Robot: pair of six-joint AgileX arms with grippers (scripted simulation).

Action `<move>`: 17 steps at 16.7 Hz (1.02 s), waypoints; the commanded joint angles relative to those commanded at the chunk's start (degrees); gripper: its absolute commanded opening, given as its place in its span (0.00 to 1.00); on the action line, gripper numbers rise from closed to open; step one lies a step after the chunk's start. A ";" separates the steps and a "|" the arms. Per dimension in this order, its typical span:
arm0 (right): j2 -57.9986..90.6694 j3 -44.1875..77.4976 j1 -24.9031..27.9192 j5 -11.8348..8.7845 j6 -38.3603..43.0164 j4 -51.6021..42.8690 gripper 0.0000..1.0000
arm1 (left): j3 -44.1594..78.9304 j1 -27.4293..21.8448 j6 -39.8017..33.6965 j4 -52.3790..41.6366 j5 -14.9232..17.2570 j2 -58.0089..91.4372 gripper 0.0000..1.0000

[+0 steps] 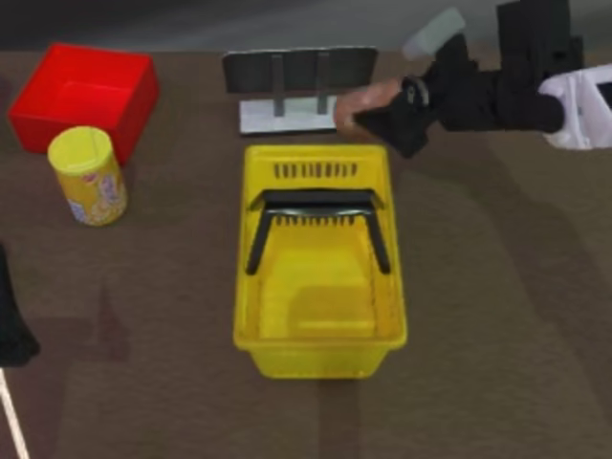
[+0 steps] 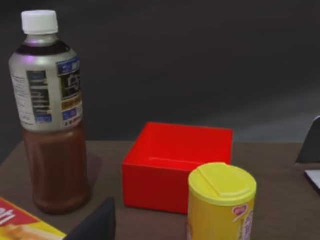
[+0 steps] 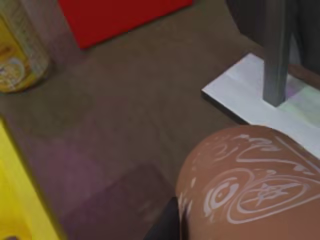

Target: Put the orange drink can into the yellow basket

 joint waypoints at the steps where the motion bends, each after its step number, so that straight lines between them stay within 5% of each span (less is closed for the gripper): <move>1: -0.45 -1.35 0.46 -3.33 1.96 5.68 0.00 | 0.00 0.00 0.00 0.00 0.00 0.00 1.00; 5: -2.69 -6.04 2.14 -15.14 8.60 25.55 0.00 | 0.00 0.00 0.00 0.00 0.00 0.00 1.00; 9: -5.10 -8.84 3.26 -22.86 12.48 37.58 0.00 | 0.00 0.00 0.00 0.00 0.00 0.00 1.00; 11: -5.80 -9.40 3.51 -24.52 13.22 39.94 0.00 | 0.00 0.00 0.00 0.00 0.00 0.00 1.00; 17: -5.48 -9.27 3.26 -24.72 13.34 40.30 0.00 | 0.00 0.00 0.00 0.00 0.00 0.00 1.00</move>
